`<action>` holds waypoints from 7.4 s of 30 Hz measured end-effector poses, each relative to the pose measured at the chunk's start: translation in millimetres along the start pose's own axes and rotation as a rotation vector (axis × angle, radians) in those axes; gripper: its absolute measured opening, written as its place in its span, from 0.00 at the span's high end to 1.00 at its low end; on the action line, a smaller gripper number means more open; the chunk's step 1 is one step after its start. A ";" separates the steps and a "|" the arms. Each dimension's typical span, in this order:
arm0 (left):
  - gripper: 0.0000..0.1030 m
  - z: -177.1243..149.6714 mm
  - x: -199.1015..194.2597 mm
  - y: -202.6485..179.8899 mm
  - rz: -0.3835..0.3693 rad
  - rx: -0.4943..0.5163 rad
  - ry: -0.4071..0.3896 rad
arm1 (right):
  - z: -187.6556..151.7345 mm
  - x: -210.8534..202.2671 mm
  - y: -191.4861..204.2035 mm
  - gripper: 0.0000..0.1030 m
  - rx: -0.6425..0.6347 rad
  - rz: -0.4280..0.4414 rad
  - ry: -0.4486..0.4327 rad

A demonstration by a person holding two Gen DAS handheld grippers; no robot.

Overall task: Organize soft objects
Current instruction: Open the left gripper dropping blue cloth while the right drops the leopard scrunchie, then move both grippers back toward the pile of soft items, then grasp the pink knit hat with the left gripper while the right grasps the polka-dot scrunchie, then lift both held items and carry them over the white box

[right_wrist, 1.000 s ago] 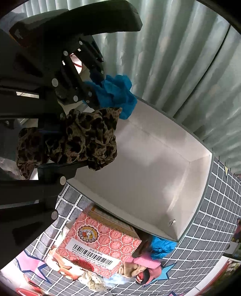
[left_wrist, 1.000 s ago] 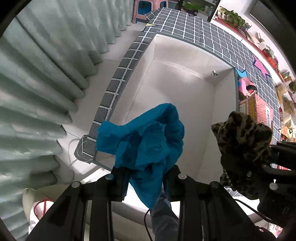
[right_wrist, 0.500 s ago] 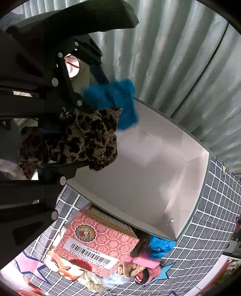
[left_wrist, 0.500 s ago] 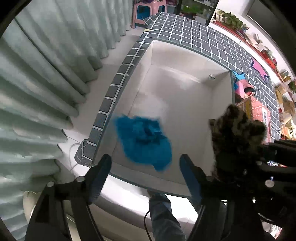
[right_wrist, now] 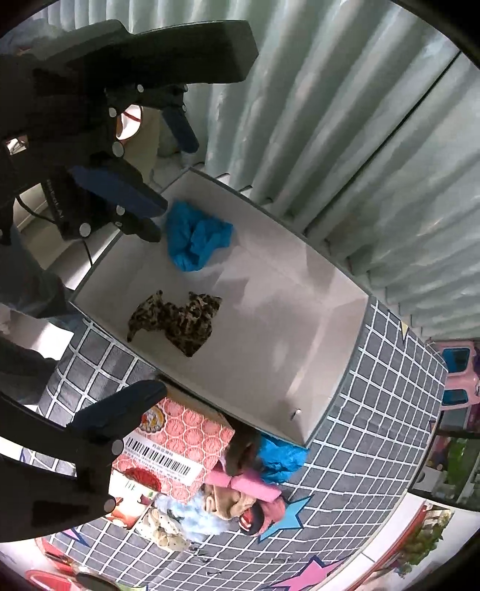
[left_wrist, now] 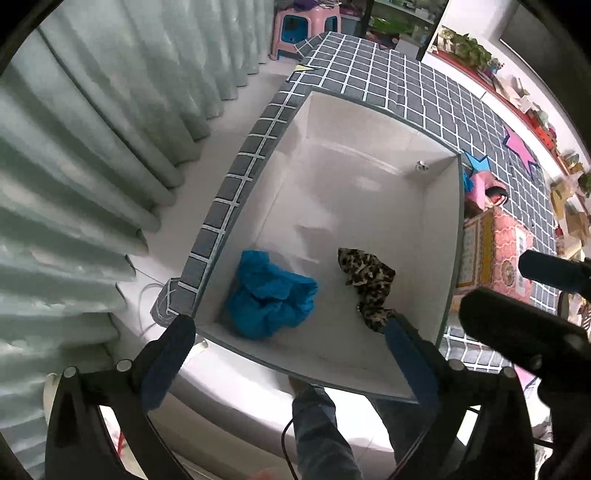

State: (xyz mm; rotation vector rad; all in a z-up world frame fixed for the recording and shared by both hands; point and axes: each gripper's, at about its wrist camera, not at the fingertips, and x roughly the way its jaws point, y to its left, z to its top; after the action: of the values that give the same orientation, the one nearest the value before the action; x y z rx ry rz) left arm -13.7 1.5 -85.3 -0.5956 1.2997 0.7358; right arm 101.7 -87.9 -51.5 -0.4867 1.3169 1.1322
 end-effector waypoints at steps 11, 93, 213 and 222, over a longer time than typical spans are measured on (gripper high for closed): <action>0.00 10.6 -17.7 -20.7 -0.032 0.021 -0.003 | -3.9 -34.7 -51.2 0.12 0.114 0.003 -0.068; 0.74 147.1 73.8 -401.6 -0.018 0.563 0.105 | -60.7 28.7 -414.0 0.75 0.605 0.058 -0.010; 0.74 18.2 -11.4 -22.8 -0.051 0.050 -0.036 | 6.8 7.3 -23.4 0.75 -0.057 0.032 0.005; 0.74 19.9 -6.0 -21.7 -0.059 0.049 -0.028 | 7.7 13.5 -22.8 0.75 -0.054 0.031 0.015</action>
State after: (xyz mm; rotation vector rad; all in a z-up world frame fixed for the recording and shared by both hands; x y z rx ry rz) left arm 14.9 1.7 -76.2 -0.5799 1.2658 0.6599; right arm 123.1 -86.3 -68.8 -0.5164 1.3139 1.1944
